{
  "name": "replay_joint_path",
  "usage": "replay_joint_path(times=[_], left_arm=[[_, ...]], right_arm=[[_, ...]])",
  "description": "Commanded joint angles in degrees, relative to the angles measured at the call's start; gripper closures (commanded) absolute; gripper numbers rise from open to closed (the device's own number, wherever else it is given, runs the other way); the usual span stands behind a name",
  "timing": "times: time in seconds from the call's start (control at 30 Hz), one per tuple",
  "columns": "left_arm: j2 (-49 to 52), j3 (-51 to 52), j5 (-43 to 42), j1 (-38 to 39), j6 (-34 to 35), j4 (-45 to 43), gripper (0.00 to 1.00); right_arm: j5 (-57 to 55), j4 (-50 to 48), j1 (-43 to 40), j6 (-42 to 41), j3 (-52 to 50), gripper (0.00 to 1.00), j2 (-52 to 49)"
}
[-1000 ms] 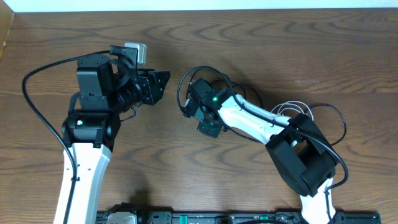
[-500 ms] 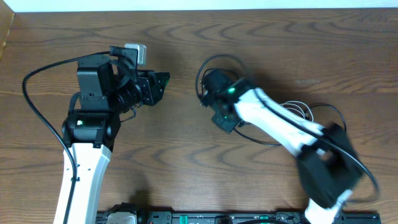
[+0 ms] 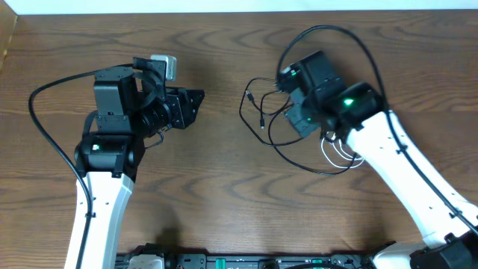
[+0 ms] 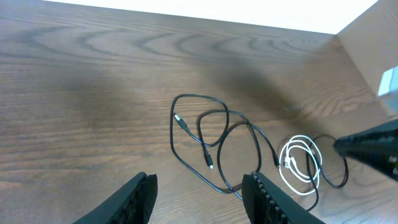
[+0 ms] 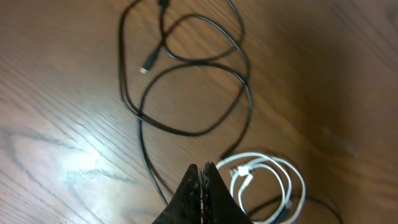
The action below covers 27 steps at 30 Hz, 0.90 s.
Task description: Untangle cables
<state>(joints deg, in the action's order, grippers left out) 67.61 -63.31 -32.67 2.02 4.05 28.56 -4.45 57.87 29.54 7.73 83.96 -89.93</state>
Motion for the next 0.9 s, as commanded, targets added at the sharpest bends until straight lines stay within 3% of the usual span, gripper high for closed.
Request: replay_joint_path(times=[0.0, 0.23, 0.5, 0.87], left_arm=[[0.1, 0.0, 0.3, -0.2, -1.4, 0.3, 0.51], [0.1, 0.0, 0.3, -0.2, -1.4, 0.6, 0.51], [0.1, 0.0, 0.3, -0.2, -1.5, 2.1, 0.51], [0.1, 0.0, 0.3, -0.2, -1.5, 2.3, 0.51]], right_arm=[[4.8, 1.4, -1.2, 0.7, 0.5, 0.99, 0.7], [9.8, 1.9, -0.9, 0.7, 0.5, 0.55, -4.8], [21.4, -1.6, -1.0, 6.6, 0.5, 0.42, -13.2], [30.6, -2.3, -0.8, 12.1, 0.5, 0.39, -22.0]])
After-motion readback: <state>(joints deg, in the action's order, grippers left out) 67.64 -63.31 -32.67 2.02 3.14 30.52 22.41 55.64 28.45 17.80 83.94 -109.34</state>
